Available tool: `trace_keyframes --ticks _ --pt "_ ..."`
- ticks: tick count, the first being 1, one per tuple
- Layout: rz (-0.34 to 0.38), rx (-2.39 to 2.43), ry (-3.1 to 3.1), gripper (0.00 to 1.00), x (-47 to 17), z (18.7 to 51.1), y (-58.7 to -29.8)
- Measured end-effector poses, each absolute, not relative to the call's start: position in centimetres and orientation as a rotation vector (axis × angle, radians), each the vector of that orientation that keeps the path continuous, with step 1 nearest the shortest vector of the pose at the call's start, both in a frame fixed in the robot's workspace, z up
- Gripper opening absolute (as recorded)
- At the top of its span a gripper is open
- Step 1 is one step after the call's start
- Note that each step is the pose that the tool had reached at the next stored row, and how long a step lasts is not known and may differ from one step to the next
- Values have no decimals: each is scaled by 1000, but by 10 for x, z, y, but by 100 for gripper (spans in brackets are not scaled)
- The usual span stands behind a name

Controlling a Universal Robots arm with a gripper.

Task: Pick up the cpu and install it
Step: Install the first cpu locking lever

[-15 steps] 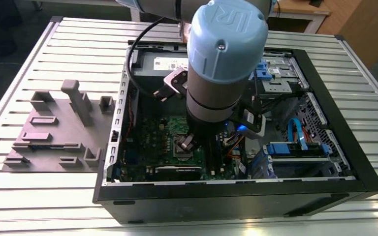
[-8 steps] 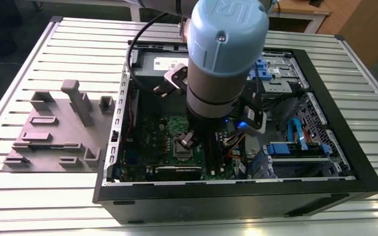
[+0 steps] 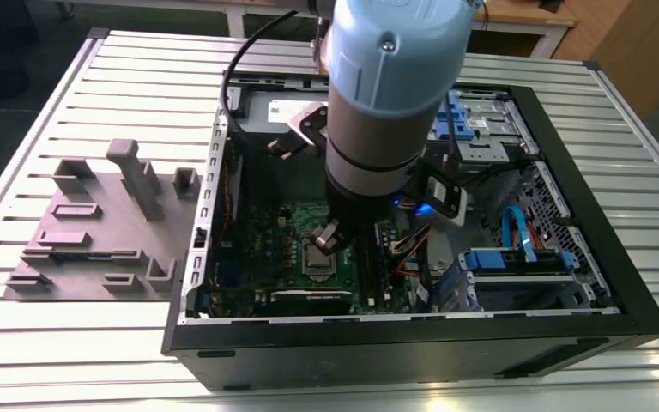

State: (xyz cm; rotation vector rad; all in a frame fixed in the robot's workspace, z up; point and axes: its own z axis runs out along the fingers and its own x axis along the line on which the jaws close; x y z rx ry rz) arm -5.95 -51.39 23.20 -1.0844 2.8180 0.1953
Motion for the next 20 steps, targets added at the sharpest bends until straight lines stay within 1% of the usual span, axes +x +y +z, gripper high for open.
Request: trace_keyframes --ticks 20 --pt "183 -1053 2832 10 -60 247 -505"
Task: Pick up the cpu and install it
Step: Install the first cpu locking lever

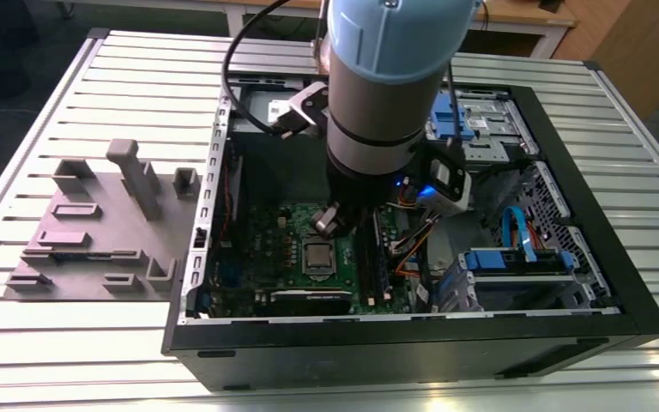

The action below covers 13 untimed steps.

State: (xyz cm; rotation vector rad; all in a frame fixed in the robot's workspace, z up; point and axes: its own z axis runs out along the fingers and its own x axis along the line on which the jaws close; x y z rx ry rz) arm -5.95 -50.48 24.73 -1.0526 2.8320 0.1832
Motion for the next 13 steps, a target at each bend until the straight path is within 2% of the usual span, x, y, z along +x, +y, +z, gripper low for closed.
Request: trace_keyframes --ticks 13 --pt "179 -1022 2838 10 -67 247 -499"
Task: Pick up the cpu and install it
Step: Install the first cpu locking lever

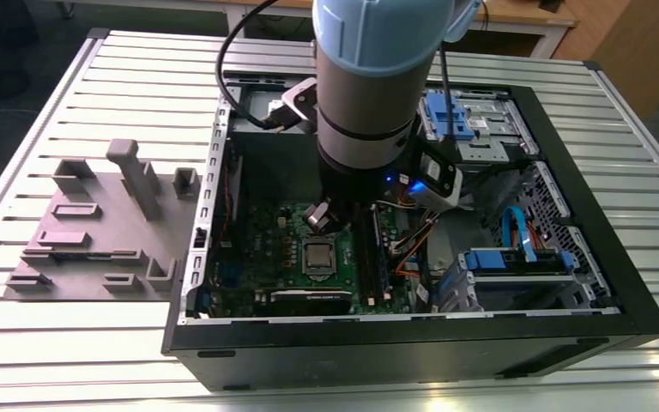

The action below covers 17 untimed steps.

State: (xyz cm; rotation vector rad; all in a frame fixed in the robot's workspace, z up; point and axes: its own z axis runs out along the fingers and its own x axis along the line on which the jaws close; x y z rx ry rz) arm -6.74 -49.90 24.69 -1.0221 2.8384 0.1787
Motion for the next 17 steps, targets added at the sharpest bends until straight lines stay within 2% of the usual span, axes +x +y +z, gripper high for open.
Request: trace_keyframes --ticks 17 --pt "135 -1002 2857 10 -70 236 -489"
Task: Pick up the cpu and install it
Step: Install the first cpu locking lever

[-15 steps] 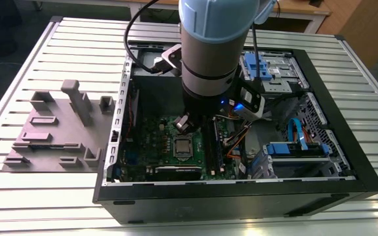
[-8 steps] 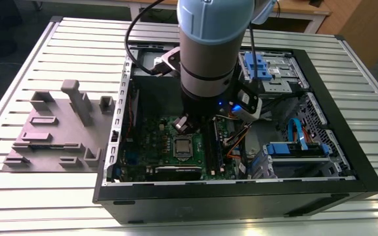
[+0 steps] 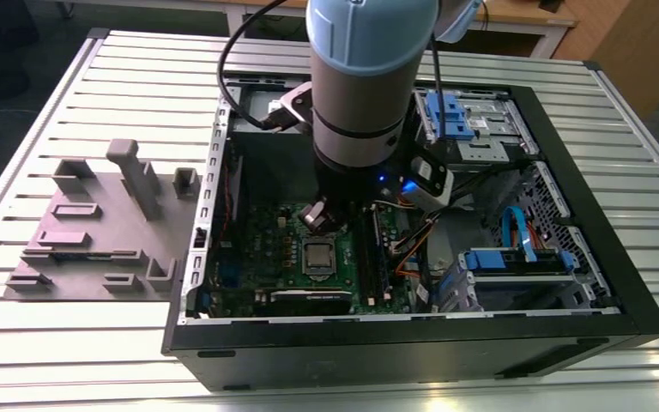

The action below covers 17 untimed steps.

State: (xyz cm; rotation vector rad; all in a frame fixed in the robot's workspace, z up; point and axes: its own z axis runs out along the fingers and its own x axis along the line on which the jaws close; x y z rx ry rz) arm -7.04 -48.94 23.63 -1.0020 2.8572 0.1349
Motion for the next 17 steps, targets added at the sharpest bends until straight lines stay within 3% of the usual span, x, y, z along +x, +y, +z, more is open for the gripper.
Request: trace_keyframes --ticks 17 --pt "78 -954 2884 10 -75 221 -489"
